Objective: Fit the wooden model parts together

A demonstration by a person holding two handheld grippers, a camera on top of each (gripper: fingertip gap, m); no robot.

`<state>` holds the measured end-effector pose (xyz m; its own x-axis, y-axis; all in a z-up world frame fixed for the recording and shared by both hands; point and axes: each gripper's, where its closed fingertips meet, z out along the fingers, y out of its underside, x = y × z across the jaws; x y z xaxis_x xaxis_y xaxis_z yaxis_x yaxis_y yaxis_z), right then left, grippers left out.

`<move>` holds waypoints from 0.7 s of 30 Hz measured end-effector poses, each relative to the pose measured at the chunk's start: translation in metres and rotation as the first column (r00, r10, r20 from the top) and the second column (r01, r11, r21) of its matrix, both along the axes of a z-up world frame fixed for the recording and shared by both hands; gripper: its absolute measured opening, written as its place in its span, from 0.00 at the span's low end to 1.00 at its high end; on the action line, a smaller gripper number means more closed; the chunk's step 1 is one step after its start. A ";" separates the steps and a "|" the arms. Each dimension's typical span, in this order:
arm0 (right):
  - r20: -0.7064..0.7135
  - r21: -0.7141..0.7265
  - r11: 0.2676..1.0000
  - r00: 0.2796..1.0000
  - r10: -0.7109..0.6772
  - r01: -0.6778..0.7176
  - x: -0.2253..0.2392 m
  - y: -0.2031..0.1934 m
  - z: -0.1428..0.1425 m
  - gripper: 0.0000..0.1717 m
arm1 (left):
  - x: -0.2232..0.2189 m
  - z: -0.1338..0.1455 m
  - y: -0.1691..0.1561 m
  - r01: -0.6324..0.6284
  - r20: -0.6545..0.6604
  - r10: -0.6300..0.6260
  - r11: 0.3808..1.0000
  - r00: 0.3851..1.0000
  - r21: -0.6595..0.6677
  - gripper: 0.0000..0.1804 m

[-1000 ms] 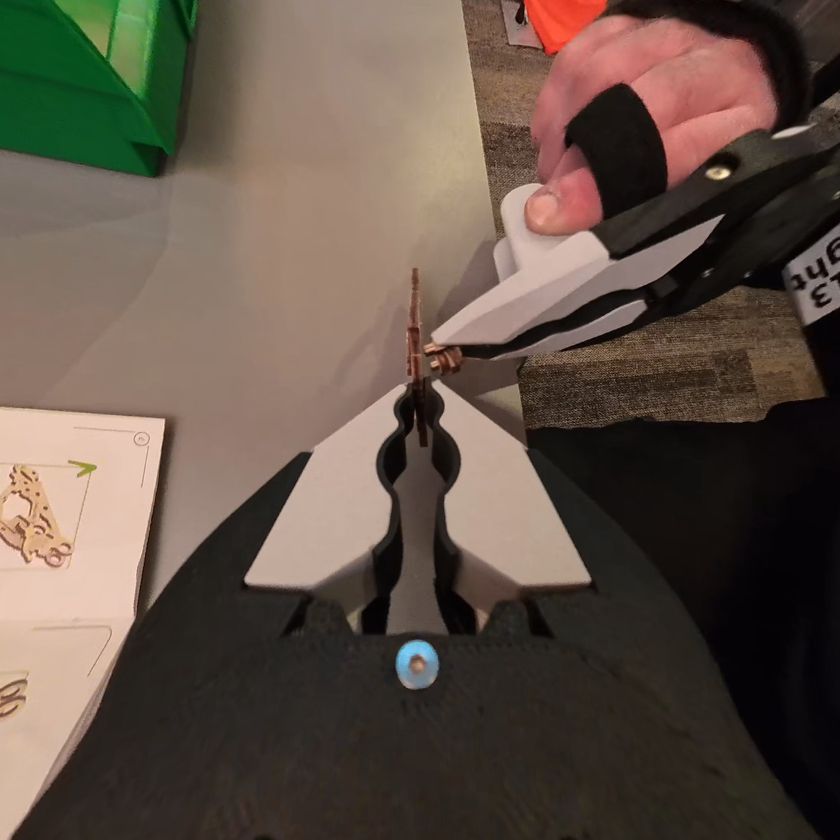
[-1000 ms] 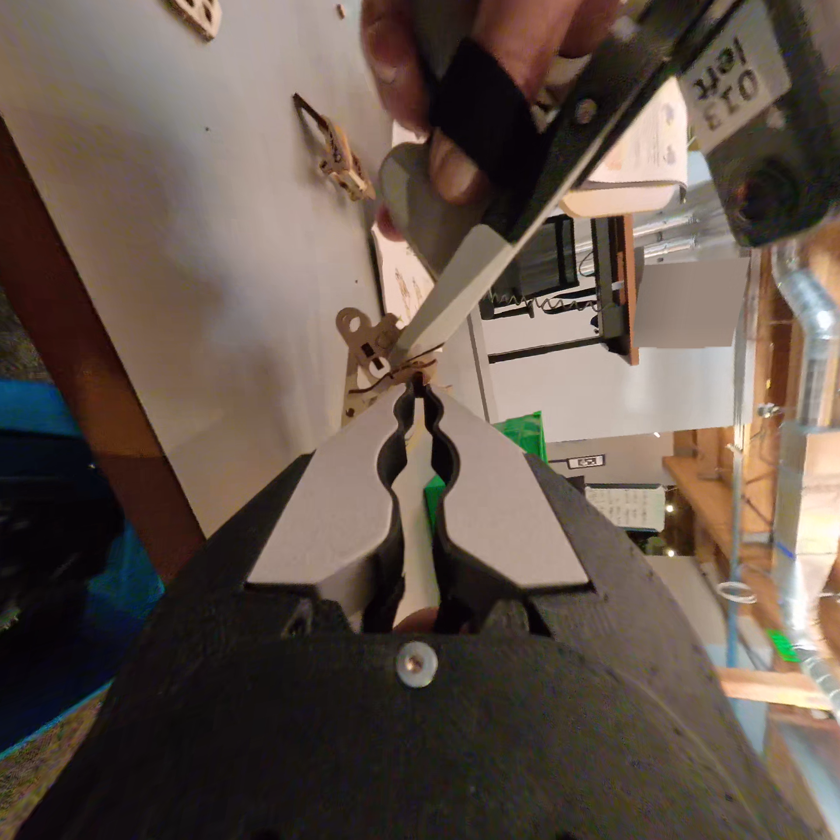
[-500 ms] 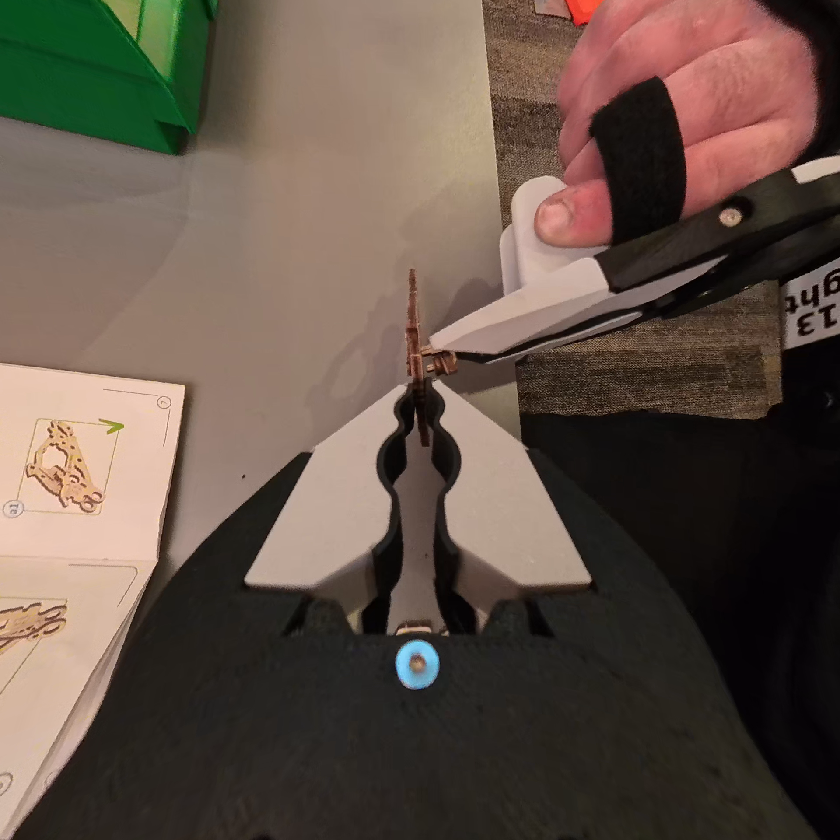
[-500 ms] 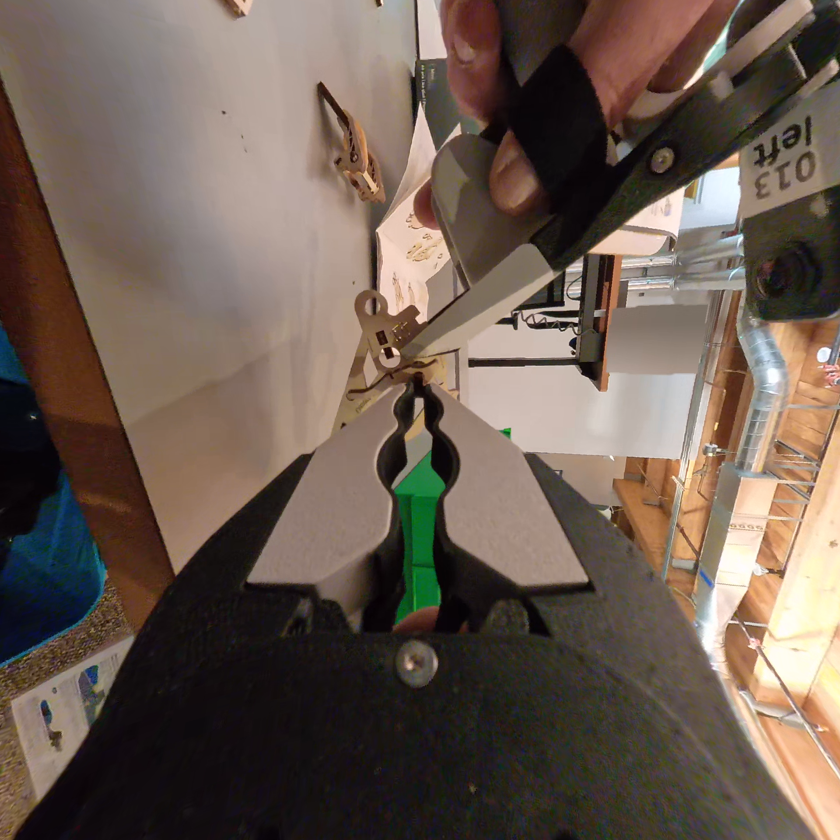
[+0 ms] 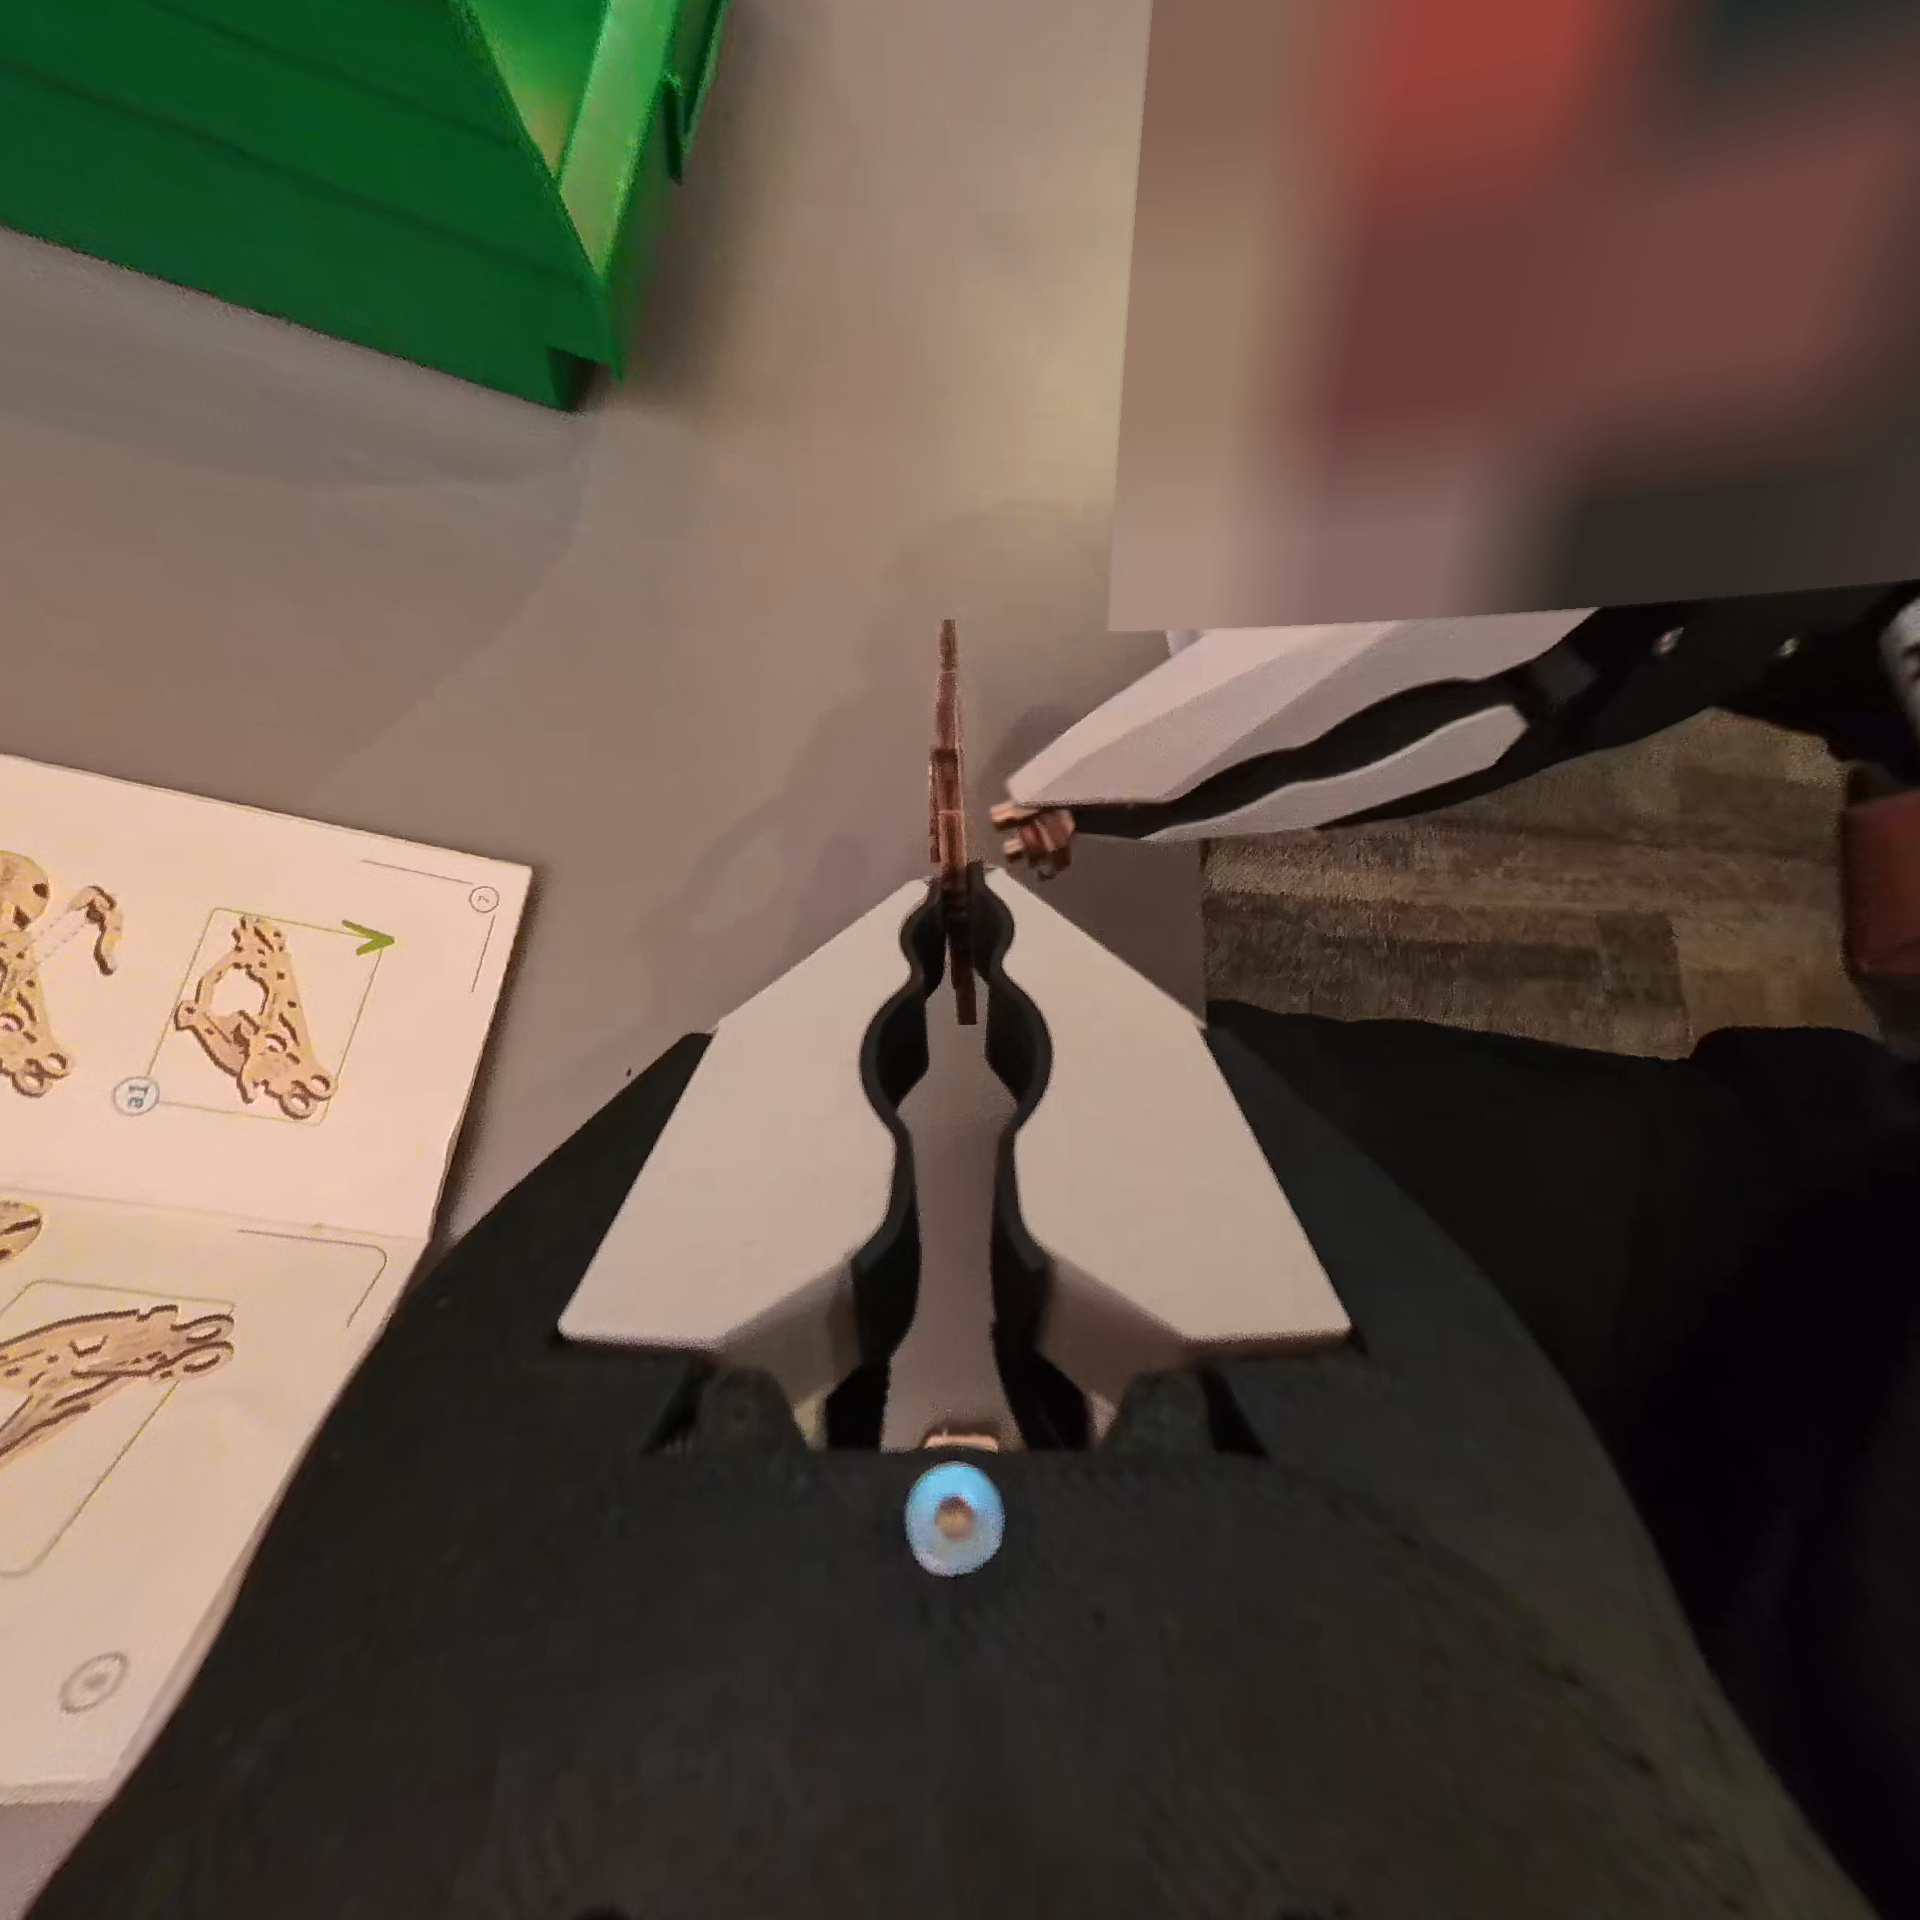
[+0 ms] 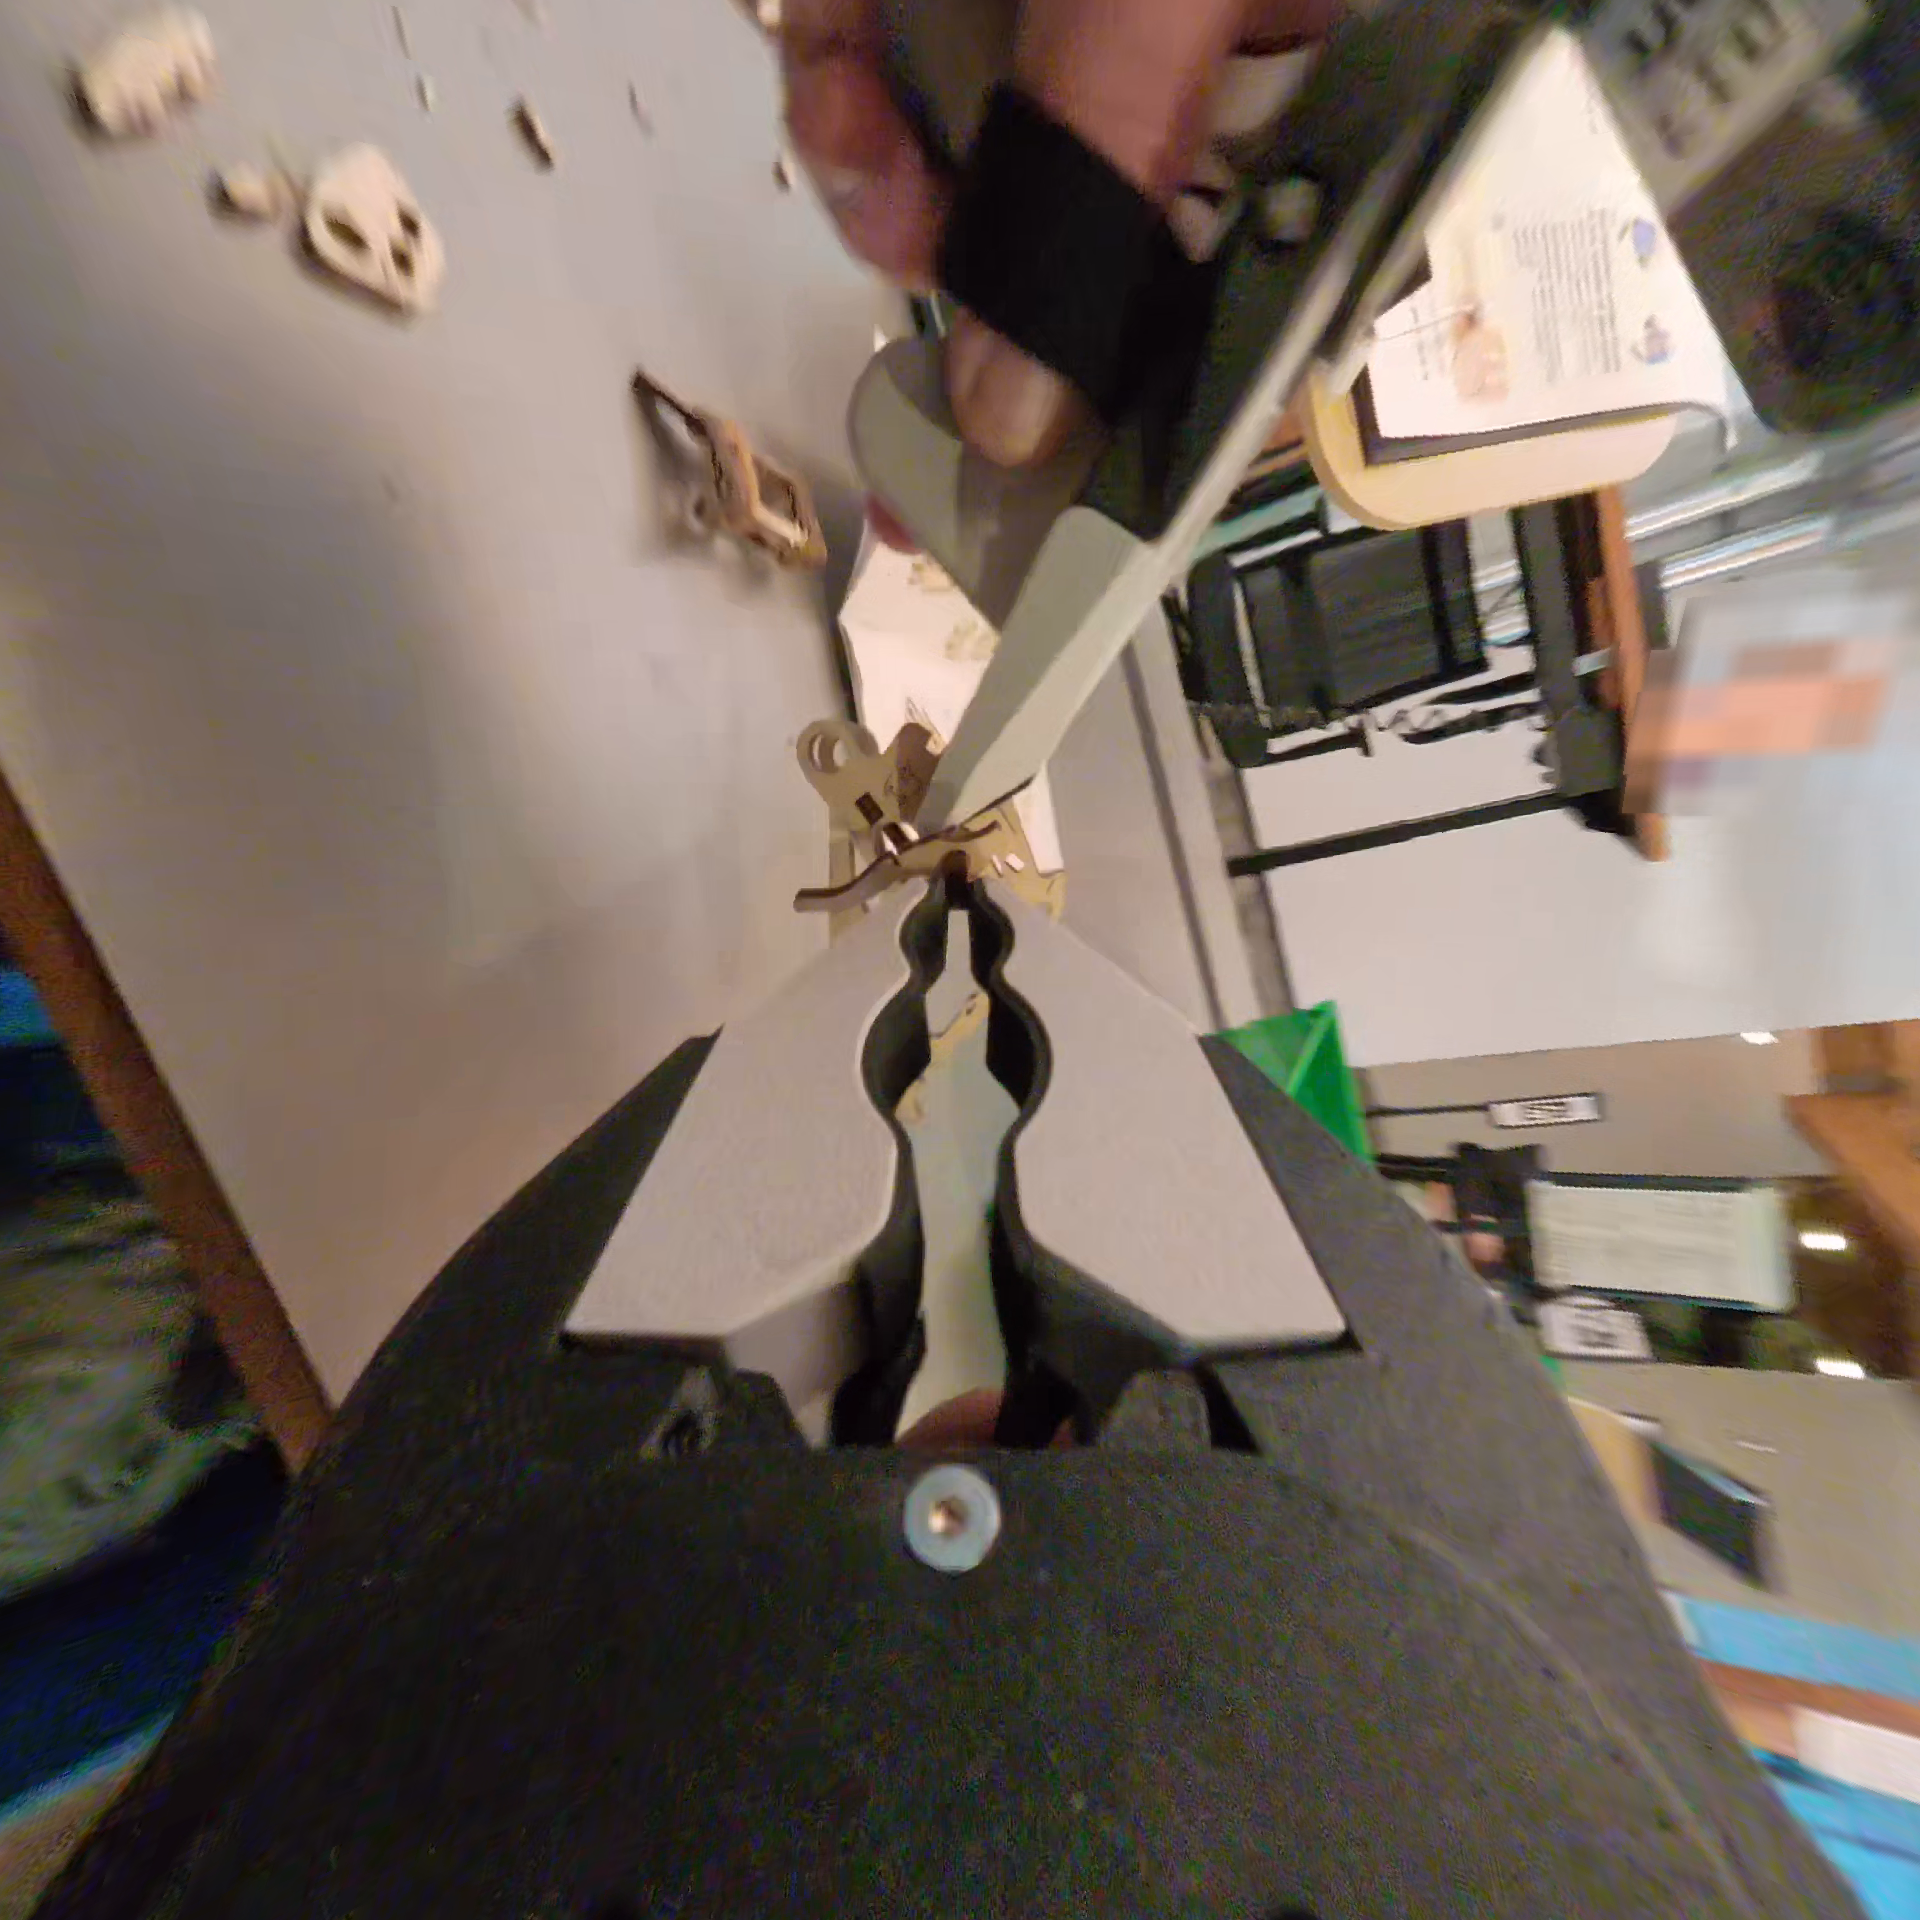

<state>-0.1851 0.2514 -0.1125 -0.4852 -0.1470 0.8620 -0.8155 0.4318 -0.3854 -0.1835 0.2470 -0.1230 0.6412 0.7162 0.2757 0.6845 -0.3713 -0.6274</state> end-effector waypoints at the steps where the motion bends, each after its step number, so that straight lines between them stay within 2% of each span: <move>1: 0.068 -0.024 1.000 0.998 0.012 -0.010 0.003 0.001 0.002 0.01 | 0.002 -0.001 -0.001 -0.011 -0.009 0.011 1.000 1.000 0.014 0.00; 5: 0.257 -0.104 0.995 0.966 0.032 -0.005 0.012 0.004 0.004 0.01 | 0.014 -0.015 -0.006 -0.048 -0.067 0.049 0.999 0.997 0.013 0.00; 9: 0.324 -0.150 0.988 0.946 0.022 0.029 0.024 0.005 0.006 0.01 | 0.027 -0.030 -0.009 -0.067 -0.108 0.063 0.997 0.992 -0.037 0.01; 13: 0.303 -0.172 0.983 0.953 -0.009 0.064 0.034 0.007 0.007 0.01 | 0.036 -0.039 -0.008 -0.066 -0.134 0.059 0.997 0.989 -0.049 0.10; 15: 0.283 -0.181 0.981 0.959 -0.019 0.072 0.038 0.008 0.010 0.01 | 0.039 -0.040 -0.008 -0.070 -0.153 0.060 0.996 0.986 -0.056 0.21; 17: 0.277 -0.197 0.977 0.961 -0.020 0.077 0.043 0.010 0.015 0.01 | 0.042 -0.031 -0.015 -0.110 -0.211 0.092 0.991 0.973 -0.073 0.31; 18: 0.271 -0.200 0.976 0.962 -0.026 0.083 0.044 0.011 0.017 0.01 | 0.044 -0.021 -0.017 -0.130 -0.258 0.109 0.990 0.960 -0.063 0.32; 20: 0.269 -0.206 0.975 0.963 -0.029 0.087 0.049 0.011 0.021 0.01 | 0.055 0.004 -0.008 -0.110 -0.352 0.101 0.994 0.930 -0.004 0.30; 21: 0.274 -0.210 0.974 0.961 -0.029 0.089 0.051 0.010 0.023 0.01 | 0.062 0.014 0.000 -0.087 -0.392 0.086 0.996 0.916 0.015 0.26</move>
